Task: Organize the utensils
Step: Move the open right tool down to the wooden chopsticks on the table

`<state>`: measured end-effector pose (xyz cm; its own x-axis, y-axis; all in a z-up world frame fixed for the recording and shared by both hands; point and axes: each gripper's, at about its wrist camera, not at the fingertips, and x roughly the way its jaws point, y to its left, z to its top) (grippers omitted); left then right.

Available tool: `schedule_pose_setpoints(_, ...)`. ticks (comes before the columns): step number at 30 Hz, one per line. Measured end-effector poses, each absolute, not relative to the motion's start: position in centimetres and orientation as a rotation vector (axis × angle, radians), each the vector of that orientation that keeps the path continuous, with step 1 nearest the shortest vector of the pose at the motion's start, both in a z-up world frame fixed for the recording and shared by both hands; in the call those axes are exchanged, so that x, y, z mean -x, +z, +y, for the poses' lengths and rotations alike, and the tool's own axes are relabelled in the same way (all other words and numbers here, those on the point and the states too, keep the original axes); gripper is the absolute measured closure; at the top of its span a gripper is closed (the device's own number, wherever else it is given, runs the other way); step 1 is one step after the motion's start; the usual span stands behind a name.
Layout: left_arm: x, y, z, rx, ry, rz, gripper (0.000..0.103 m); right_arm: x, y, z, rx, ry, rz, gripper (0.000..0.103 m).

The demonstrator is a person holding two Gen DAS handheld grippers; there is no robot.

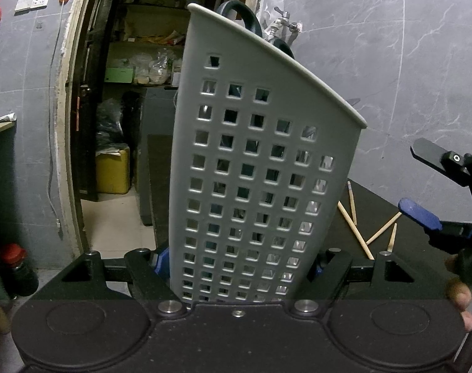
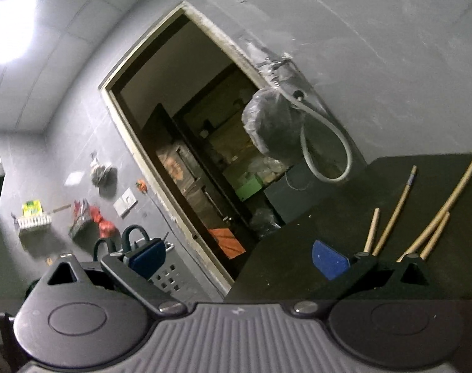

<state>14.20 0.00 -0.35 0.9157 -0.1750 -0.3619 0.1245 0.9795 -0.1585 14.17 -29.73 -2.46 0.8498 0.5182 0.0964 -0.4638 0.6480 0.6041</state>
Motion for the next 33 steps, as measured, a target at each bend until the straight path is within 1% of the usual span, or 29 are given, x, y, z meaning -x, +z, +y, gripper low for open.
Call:
schedule_pose_setpoints(7, -13.9, -0.4, -0.3, 0.122, -0.144, 0.377, 0.024, -14.3, -3.7, -30.9, -0.757, 0.524, 0.07, 0.0)
schedule_pose_setpoints(12, -13.7, -0.3, -0.4, 0.125, -0.145, 0.375, 0.025, -14.8, -3.8, -30.7, -0.763, 0.511, 0.112, 0.0)
schedule_pose_setpoints(15, -13.8, -0.4, -0.2, 0.13, -0.158, 0.371, 0.025, -14.4, -3.6, -30.5, -0.726, 0.482, 0.105, 0.0)
schedule_pose_setpoints(21, -14.0, -0.6, 0.6, 0.152, -0.185, 0.366, 0.025, -14.8, -0.8, -30.0, -0.466, 0.304, 0.157, 0.0)
schedule_pose_setpoints(24, -14.1, -0.8, 0.9, 0.16, -0.193, 0.366, 0.025, -15.8, -0.4, -30.8, -0.449, 0.175, 0.221, 0.0)
schedule_pose_setpoints(28, -14.3, -0.8, 1.1, 0.163, -0.199, 0.365, 0.024, -17.3, -1.2, -32.4, -0.524, 0.046, 0.342, 0.0)
schedule_pose_setpoints(33, -14.3, -0.9, 1.1, 0.163, -0.198, 0.365, 0.024, -17.2, -2.3, -32.7, -0.541, 0.013, 0.401, 0.0)
